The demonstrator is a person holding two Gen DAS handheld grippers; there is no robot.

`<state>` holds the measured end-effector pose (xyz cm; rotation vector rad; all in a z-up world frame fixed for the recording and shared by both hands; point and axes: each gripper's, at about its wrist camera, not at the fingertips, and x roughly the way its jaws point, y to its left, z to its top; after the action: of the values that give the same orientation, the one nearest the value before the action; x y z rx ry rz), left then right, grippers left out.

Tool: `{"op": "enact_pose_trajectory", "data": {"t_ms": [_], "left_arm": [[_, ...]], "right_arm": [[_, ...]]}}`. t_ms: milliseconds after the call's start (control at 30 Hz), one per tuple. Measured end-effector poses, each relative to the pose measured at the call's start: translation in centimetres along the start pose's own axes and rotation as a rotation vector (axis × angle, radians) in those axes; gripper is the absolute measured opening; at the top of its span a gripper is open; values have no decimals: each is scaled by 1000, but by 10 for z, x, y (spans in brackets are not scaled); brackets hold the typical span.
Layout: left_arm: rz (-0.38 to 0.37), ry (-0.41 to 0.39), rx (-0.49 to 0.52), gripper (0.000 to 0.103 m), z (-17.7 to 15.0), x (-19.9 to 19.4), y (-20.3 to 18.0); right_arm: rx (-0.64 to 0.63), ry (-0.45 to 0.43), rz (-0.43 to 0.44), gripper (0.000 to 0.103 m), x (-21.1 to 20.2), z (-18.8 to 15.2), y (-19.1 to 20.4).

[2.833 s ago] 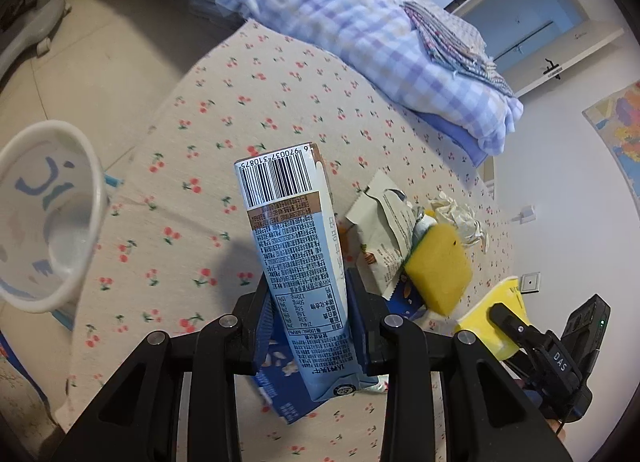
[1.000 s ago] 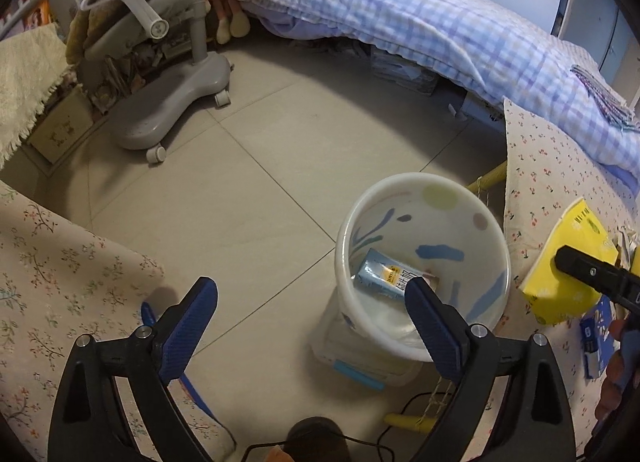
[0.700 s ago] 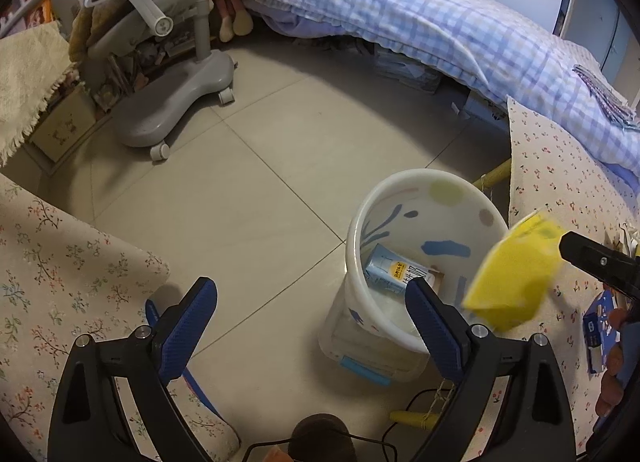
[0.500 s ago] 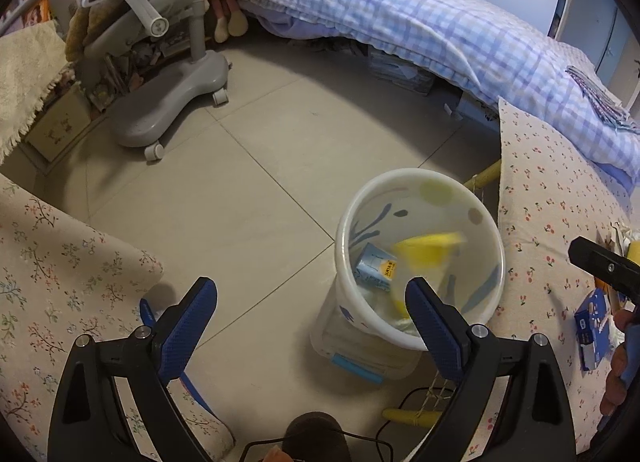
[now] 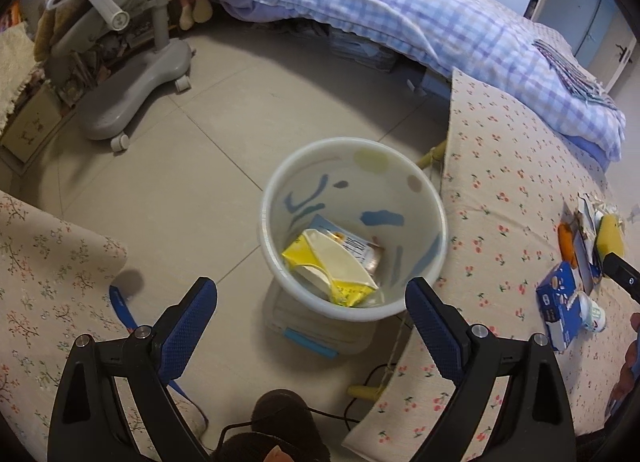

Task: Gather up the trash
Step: 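Grasp the white AD milk bottle with right gripper while left gripper grasps blue biscuit box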

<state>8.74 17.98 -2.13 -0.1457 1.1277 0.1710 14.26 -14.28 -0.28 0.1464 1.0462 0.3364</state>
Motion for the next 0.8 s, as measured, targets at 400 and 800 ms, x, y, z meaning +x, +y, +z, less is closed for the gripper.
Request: {"op": "enact_pose_trajectory", "data": {"t_ms": [400,800], "left_arm": [[-52,47,112,97,-13,0,-62],[-61,82,151,97,-20,5,-87]], "right_arm": [[4,57,-88,96,-24,-26,-66],[-151,229,-155,91,15,-57,-88]]}}
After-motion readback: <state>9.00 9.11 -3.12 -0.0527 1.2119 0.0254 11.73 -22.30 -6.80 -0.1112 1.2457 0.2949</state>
